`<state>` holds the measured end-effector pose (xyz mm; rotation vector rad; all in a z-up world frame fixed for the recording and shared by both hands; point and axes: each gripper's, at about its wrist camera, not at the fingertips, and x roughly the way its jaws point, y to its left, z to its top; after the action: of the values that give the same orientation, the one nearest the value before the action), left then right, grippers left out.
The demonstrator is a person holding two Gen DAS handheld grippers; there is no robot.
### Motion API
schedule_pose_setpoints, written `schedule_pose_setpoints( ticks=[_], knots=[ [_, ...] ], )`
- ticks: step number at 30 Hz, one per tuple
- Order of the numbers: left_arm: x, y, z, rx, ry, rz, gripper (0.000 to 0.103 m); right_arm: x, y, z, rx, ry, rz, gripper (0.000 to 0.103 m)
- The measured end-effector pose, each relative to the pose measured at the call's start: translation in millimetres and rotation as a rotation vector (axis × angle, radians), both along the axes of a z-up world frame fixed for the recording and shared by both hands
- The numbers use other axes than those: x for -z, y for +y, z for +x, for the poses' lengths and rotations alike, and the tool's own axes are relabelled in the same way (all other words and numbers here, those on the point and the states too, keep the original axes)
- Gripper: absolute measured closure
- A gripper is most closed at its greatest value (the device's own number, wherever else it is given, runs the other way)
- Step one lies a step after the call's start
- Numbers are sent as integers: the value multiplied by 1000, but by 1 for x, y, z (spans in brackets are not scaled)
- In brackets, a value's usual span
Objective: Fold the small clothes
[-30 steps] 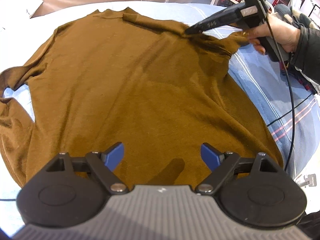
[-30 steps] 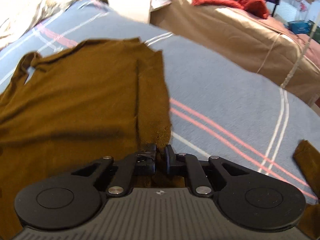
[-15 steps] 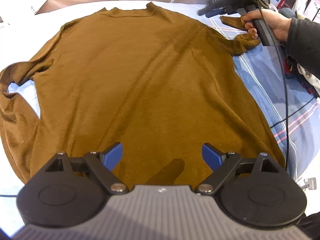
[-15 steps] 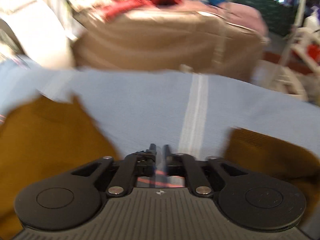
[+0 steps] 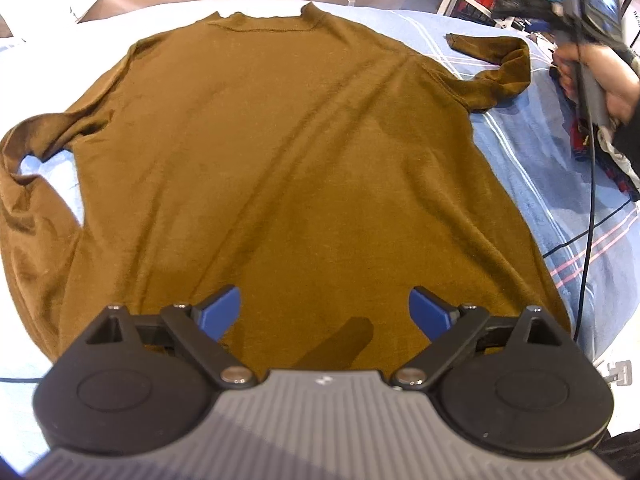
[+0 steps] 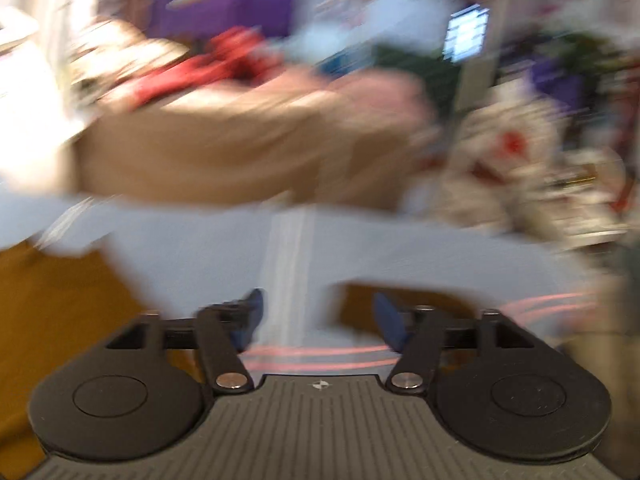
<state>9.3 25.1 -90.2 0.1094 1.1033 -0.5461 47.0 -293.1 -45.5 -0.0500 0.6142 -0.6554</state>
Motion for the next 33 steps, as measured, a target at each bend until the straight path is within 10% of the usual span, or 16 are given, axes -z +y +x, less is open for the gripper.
schedule_pose_setpoints(
  ticks=[4, 7, 8, 9, 18, 20, 22, 29, 30, 32, 33],
  knots=[
    [-1, -10, -5, 45, -4, -3, 10, 19, -35, 1, 143, 90, -92, 0],
    [-6, -14, -11, 71, -20, 3, 10, 34, -50, 7, 31, 97, 39, 0],
    [-7, -14, -14, 72, -27, 8, 10, 36, -54, 7, 9, 100, 72, 20],
    [-9, -13, -16, 67, -33, 11, 10, 39, -58, 11, 51, 132, 84, 100],
    [-13, 6, -14, -5, -19, 21, 9, -21, 3, 14, -125, -135, 106, 99],
    [-16, 9, -16, -11, -30, 12, 9, -20, -6, 17, -30, -119, 103, 80],
    [-16, 12, -16, -16, -28, 2, 9, -17, -14, 13, -14, -181, 224, 100],
    [-16, 13, -14, -8, -29, 6, 9, -33, 34, 18, -276, -251, 223, 103],
    [-18, 13, -16, -7, -39, 7, 9, -33, 37, 23, -260, -235, 194, 94],
    [-20, 17, -19, -13, -49, 10, 8, -22, 31, 35, -155, -167, 95, 12],
    [-20, 19, -20, -20, -48, 11, 8, -11, 24, 39, -86, -134, 31, 0]
  ],
)
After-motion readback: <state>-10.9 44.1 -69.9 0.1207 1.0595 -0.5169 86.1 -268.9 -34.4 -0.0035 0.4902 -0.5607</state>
